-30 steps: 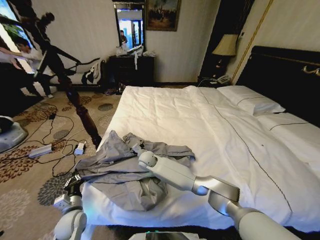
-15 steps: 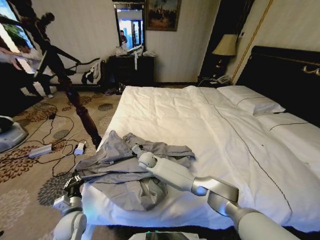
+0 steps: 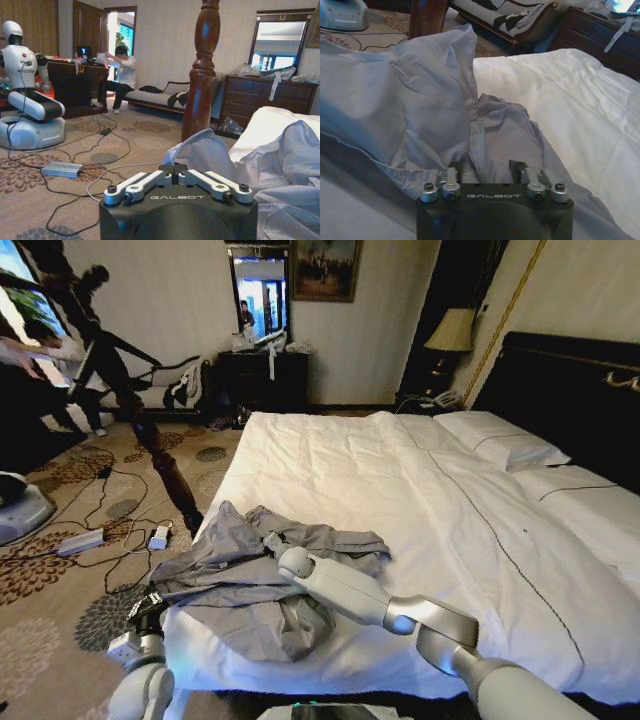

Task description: Pick up the clothes from the bed and hang them on the clothes hanger.

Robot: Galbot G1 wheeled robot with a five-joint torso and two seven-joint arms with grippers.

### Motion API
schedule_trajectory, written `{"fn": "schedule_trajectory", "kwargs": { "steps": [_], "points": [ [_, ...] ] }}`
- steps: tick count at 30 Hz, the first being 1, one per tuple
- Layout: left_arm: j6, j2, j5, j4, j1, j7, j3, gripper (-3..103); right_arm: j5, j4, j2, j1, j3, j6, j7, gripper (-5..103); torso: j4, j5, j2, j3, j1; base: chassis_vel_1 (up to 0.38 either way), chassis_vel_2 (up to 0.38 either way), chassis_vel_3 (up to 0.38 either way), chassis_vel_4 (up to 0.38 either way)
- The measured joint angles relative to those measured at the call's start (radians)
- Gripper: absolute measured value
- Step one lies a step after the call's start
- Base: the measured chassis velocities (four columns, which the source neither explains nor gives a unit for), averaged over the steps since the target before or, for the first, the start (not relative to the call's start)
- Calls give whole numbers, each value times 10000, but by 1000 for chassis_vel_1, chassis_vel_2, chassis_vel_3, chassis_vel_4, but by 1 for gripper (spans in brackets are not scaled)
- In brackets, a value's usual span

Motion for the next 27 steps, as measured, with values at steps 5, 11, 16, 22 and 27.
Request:
{"fn": "schedule_trajectory", "kwargs": {
  "steps": [5, 11, 16, 22, 27],
  "points": [
    [0, 5, 0, 58, -23, -4, 2, 0, -175, -149, 17, -9, 7, 153, -154, 70, 0, 0, 0, 0, 0, 0, 0, 0, 0],
    [0, 13, 1, 79, -49, -9, 11, 0, -366, -398, 99, 1, 18, 471, -539, 71, 0, 0, 0, 0, 0, 0, 0, 0, 0],
    [0, 43, -5, 91, -64, -12, 14, 0, -506, -731, 223, 37, 58, 1017, -952, 50, 0, 0, 0, 0, 0, 0, 0, 0, 0],
    [-5, 67, -13, 116, -74, -15, 10, 0, -450, -901, 307, 98, 114, 1264, -1170, 28, 0, 0, 0, 0, 0, 0, 0, 0, 0],
    [-6, 76, -21, 123, -106, -19, 9, 0, -430, -1029, 328, 124, 163, 1264, -1244, 12, 0, 0, 0, 0, 0, 0, 0, 0, 0]
  ]
}}
